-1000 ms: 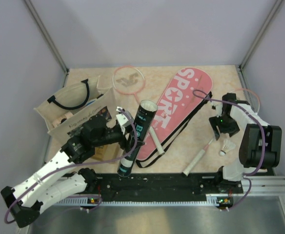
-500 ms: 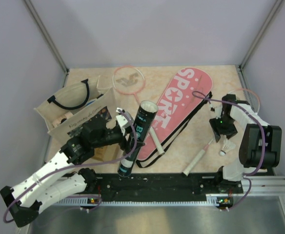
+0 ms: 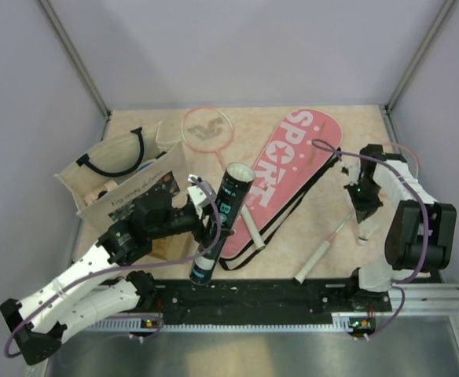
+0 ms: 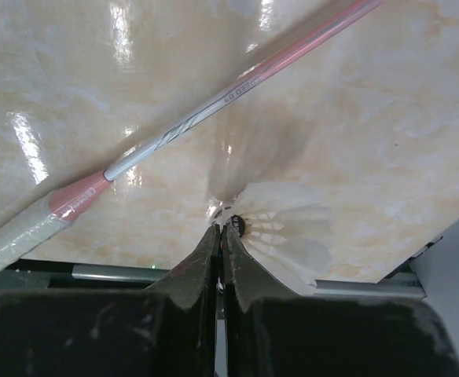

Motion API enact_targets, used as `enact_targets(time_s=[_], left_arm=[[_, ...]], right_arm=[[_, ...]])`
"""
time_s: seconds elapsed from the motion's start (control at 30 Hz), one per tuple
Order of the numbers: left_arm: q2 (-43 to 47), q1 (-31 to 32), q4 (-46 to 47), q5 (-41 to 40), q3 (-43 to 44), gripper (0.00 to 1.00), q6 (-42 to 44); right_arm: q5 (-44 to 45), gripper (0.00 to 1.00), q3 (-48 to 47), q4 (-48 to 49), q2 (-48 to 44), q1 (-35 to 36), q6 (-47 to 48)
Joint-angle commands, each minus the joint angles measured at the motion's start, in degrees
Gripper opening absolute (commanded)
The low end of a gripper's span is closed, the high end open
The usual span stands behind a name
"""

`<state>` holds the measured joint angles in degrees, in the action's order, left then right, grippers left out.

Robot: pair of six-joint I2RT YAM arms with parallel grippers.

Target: Pack up the badminton gear

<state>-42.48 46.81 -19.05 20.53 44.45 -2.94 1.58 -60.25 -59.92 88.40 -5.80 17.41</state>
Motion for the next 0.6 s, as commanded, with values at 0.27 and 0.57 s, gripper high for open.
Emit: enact_targets(time_s=[0.27,0.57], left_arm=[[2.2,0.3,4.2,-2.2,-0.1,0.34,2.1],[2.0,0.3,6.6,-2.2,-0.9,0.34,5.5]], right_arm=[[0.0,0.0,-19.7,-6.3,1.0,1.4,-6.0],[0.6,0.0,-29.7,3.9,-2.4,11.9,-14.4]])
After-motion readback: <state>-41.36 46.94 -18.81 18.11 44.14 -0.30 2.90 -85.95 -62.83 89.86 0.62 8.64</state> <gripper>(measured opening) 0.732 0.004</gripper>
